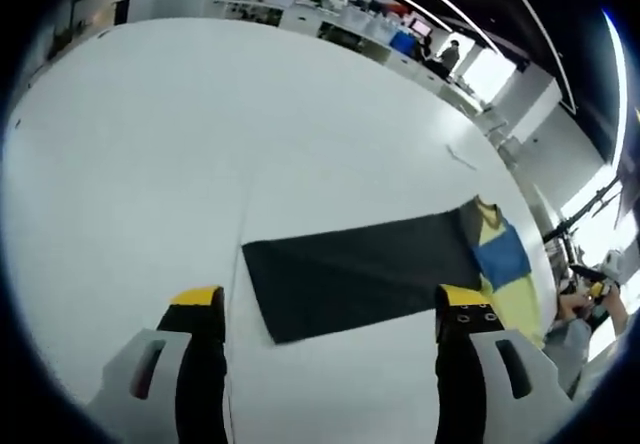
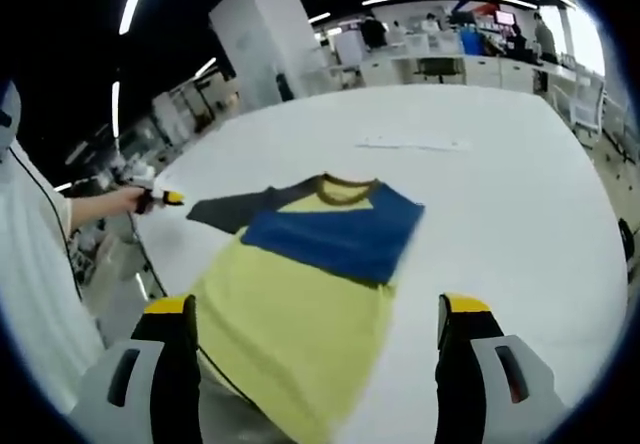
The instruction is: Fold the garment on the visible template until the final outline fits inside the template.
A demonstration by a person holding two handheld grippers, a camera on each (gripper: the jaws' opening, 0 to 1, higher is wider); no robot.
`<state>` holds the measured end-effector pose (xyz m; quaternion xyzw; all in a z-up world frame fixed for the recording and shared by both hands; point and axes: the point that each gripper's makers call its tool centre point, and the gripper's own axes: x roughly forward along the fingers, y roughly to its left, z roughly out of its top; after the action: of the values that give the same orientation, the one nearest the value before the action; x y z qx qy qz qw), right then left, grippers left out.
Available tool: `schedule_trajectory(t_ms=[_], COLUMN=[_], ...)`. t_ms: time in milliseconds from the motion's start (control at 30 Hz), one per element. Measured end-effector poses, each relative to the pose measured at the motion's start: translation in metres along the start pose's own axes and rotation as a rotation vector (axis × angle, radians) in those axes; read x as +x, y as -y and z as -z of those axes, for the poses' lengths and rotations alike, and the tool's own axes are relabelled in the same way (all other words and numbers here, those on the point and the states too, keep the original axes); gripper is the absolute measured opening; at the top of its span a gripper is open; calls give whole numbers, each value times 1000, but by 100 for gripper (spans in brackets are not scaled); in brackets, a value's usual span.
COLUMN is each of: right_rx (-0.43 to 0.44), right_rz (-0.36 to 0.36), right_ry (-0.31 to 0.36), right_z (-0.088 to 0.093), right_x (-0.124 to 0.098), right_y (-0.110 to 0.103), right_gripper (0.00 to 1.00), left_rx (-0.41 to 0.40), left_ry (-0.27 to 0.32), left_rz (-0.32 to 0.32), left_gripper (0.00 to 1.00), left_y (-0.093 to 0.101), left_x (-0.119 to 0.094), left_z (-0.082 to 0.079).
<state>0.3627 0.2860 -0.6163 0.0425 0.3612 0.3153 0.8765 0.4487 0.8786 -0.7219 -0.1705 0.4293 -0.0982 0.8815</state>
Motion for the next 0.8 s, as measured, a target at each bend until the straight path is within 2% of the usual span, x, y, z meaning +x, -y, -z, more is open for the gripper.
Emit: schedule_trajectory(t_ms=[667, 800], right_rx=[6, 7], right_rz=[27, 29], right_ry=[-11, -17], right_z=[4, 4], right_x=[-9, -8], right_y=[7, 8], right_gripper=[100, 100], left_rx=[14, 18], left_ry=[18, 16], left_rz=[5, 4], left_gripper=[81, 80], left_y=[-1, -7], left_x=[12, 16], left_z=[-19, -20])
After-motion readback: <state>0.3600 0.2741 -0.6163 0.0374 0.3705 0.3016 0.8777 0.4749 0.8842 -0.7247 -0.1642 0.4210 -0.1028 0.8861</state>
